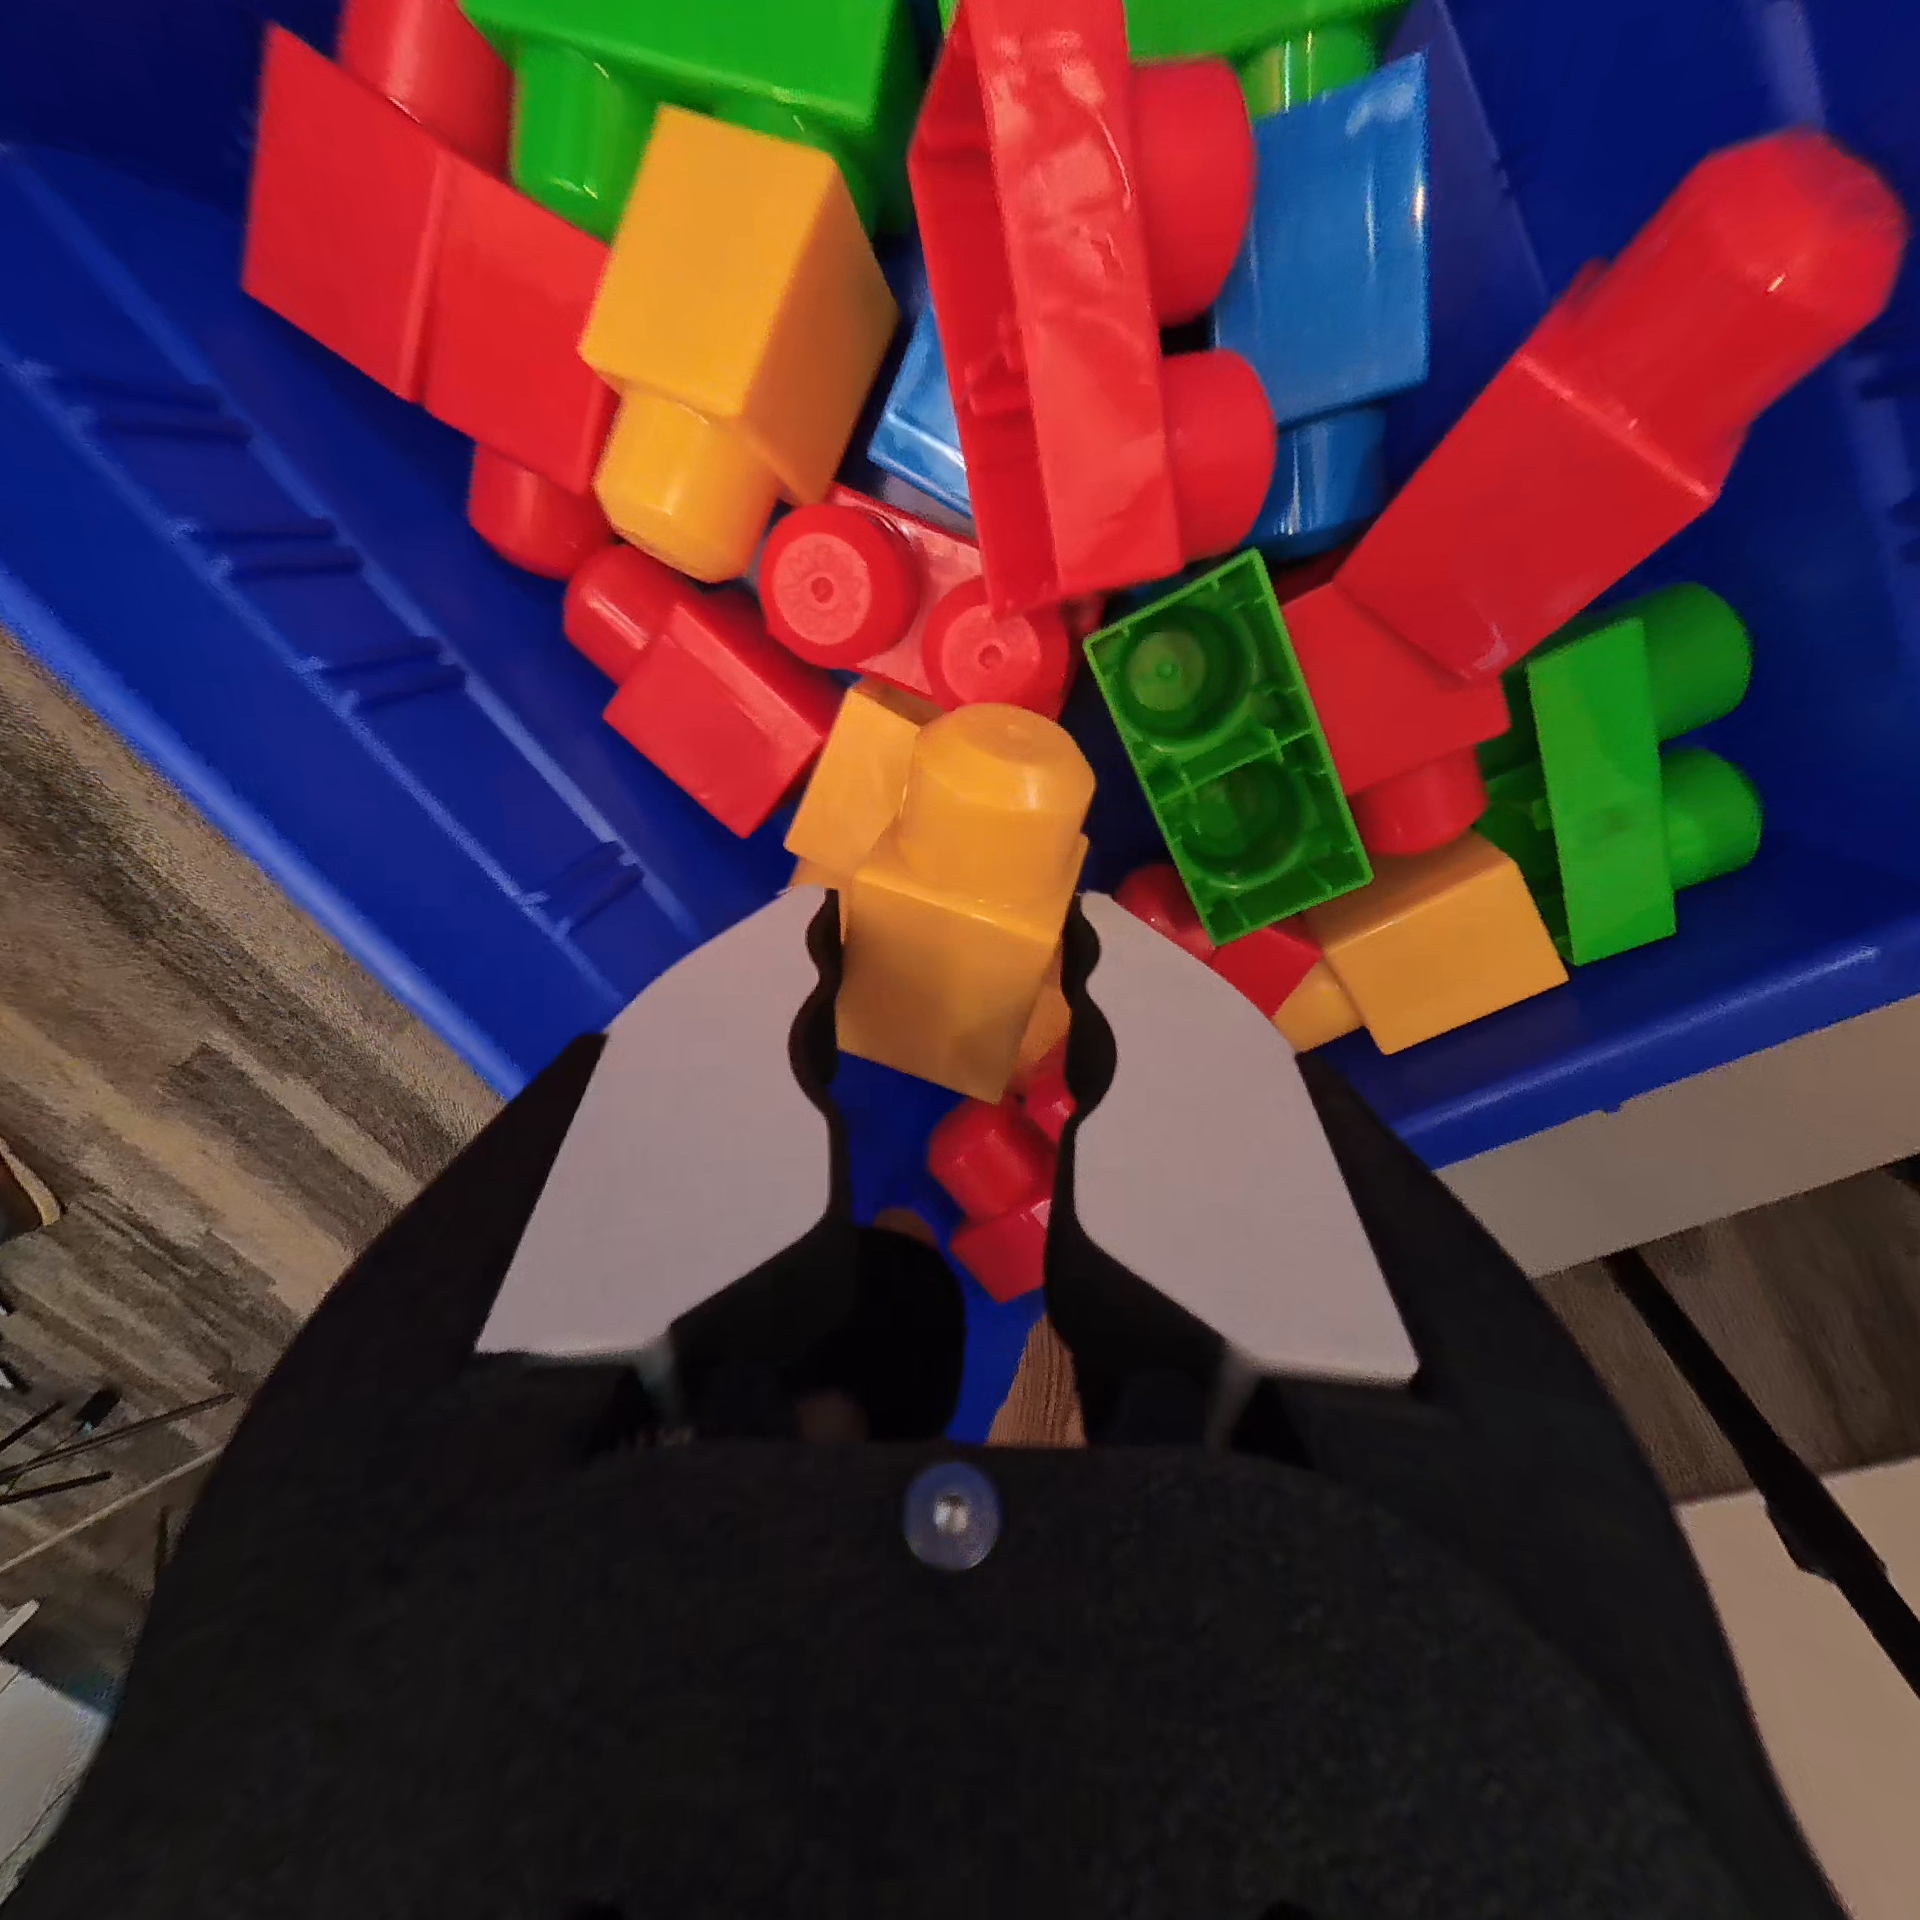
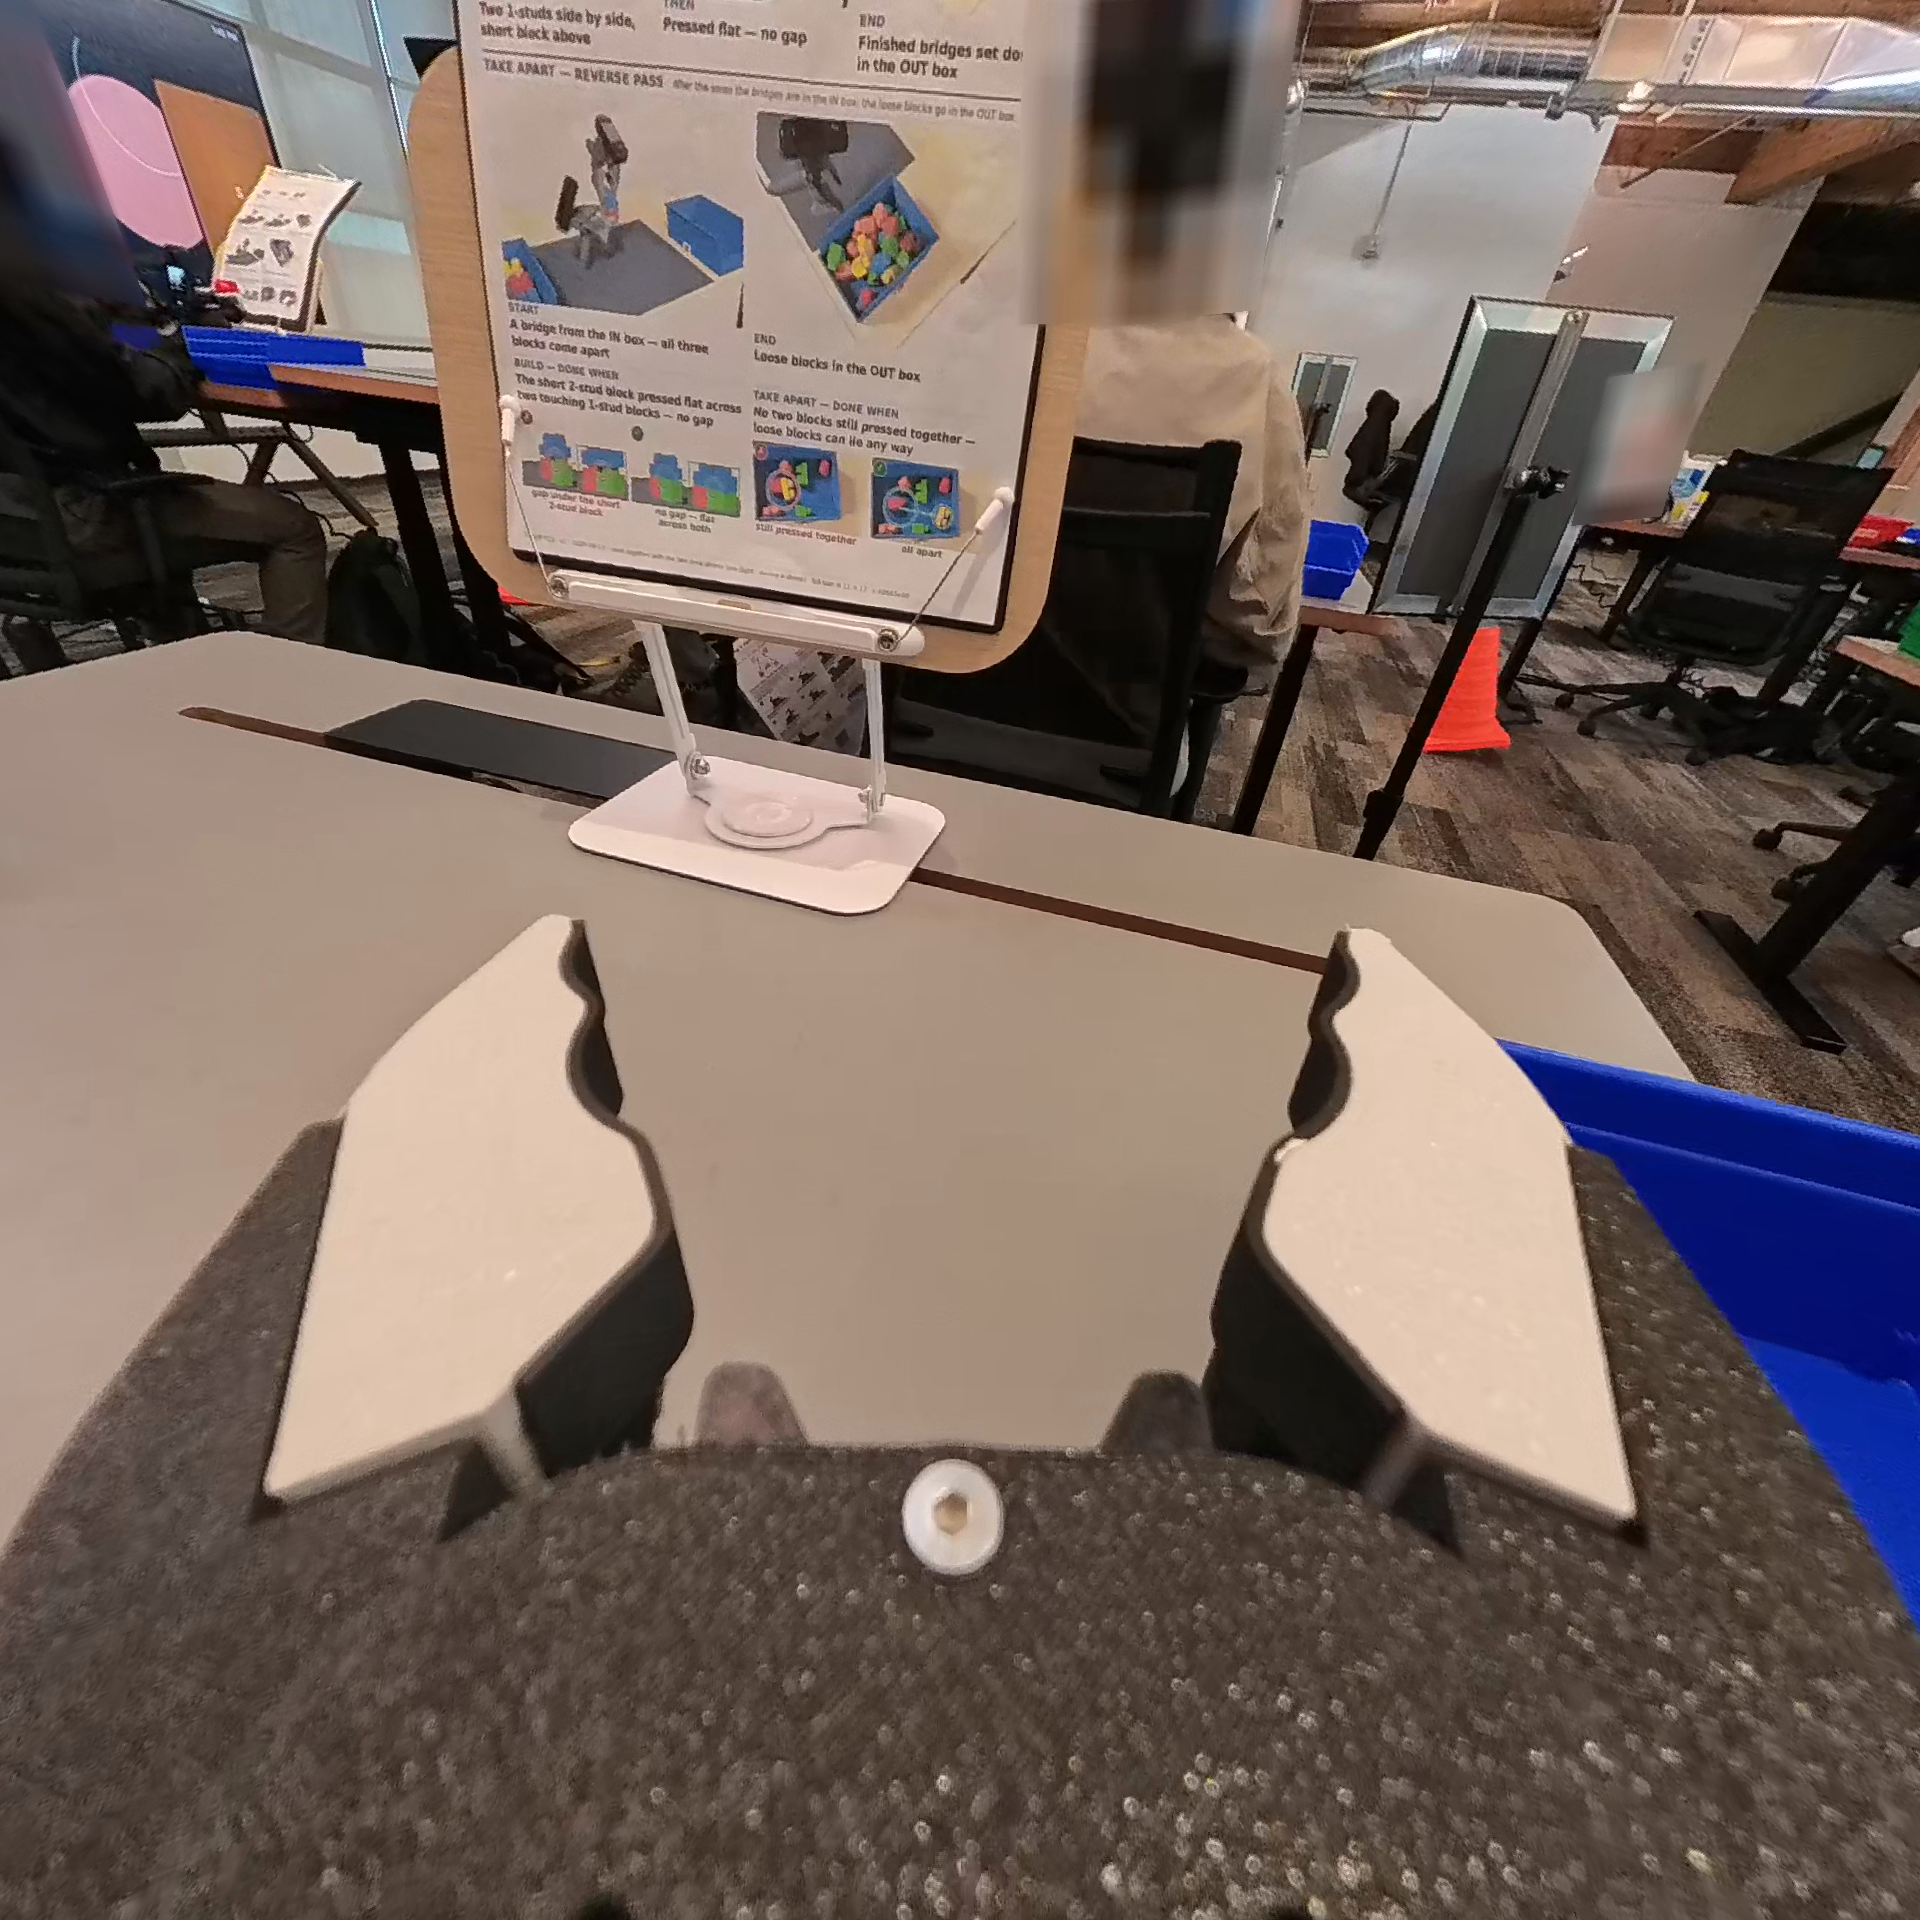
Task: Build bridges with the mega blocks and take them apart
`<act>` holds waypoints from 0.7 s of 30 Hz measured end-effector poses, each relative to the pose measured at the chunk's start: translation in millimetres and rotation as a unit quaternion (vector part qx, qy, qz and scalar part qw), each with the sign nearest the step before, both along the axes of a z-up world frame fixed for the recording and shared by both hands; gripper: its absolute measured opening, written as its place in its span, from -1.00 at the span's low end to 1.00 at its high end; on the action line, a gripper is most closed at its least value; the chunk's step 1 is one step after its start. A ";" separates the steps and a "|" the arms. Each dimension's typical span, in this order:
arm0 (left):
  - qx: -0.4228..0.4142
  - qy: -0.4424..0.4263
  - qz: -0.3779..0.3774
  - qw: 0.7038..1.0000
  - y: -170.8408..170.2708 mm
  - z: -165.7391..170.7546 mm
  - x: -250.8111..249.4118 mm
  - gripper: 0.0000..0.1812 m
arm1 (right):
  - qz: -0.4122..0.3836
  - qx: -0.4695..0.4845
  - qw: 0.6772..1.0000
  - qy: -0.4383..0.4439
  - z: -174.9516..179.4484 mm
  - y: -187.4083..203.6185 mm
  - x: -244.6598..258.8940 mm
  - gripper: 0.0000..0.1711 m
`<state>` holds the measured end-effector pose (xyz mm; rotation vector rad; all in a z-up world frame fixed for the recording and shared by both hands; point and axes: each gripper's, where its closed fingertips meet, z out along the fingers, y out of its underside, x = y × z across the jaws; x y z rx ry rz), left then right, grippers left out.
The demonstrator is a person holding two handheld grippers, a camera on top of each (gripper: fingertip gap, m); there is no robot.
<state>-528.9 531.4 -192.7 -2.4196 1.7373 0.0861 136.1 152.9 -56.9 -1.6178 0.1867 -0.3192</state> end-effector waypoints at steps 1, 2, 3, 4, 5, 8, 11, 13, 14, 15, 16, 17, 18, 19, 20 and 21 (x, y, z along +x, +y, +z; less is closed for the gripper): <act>0.008 -0.011 0.002 1.000 1.6 4.4 1.6 -0.55 | 0.001 0.000 1.000 0.000 -0.2 0.4 -0.8 0.48; 0.016 -0.023 0.004 1.000 3.3 9.0 3.1 -0.55 | 0.002 0.000 1.000 -0.001 -0.3 0.5 -1.3 0.48; 0.024 -0.035 0.006 0.999 5.0 13.6 4.8 -0.55 | 0.002 0.000 1.000 0.000 -0.3 0.7 -1.8 0.48; 0.032 -0.049 0.009 0.998 6.6 18.3 7.0 -0.55 | 0.003 0.000 1.000 0.000 -0.1 0.5 -2.2 0.48; 0.038 -0.065 0.012 0.997 7.9 23.0 9.6 -0.55 | 0.003 0.001 1.000 0.000 0.5 0.1 -2.3 0.48; 0.056 -0.105 0.020 0.993 11.1 34.9 16.2 -0.55 | 0.003 0.002 1.000 -0.002 2.3 -1.2 -2.8 0.48; 0.066 -0.136 0.025 0.988 12.5 43.1 23.4 -0.56 | 0.003 0.003 1.000 -0.004 4.1 -2.2 -3.8 0.47; 0.071 -0.151 0.026 0.986 12.8 47.6 29.0 -0.56 | 0.003 0.003 1.000 -0.005 4.9 -2.8 -4.4 0.47; 0.072 -0.157 0.026 0.985 12.6 49.5 32.2 -0.56 | 0.003 0.003 1.000 -0.005 4.9 -3.0 -4.7 0.47; 0.073 -0.162 0.026 0.984 12.2 51.2 35.7 -0.56 | 0.003 0.003 1.000 -0.005 4.9 -3.2 -5.0 0.47; 0.074 -0.168 0.025 0.983 11.8 53.0 39.5 -0.56 | 0.002 0.002 1.000 -0.005 4.8 -3.4 -5.1 0.47; 0.073 -0.174 0.024 0.982 11.3 54.8 43.6 -0.56 | 0.002 0.002 1.000 -0.006 4.8 -3.4 -5.5 0.47; 0.073 -0.179 0.024 0.981 10.6 56.4 47.8 -0.56 | 0.002 0.002 1.000 -0.006 5.2 -3.5 -5.9 0.47; 0.072 -0.184 0.023 0.980 9.8 57.9 51.9 -0.56 | 0.002 0.002 1.000 -0.007 5.6 -3.8 -6.1 0.47; 0.071 -0.188 0.021 0.979 9.1 59.5 56.2 -0.56 | 0.002 0.002 1.000 -0.008 5.8 -3.9 -6.3 0.47; 0.071 -0.192 0.019 0.979 8.4 61.2 60.6 -0.56 | 0.002 0.002 1.000 -0.007 6.0 -4.0 -6.5 0.47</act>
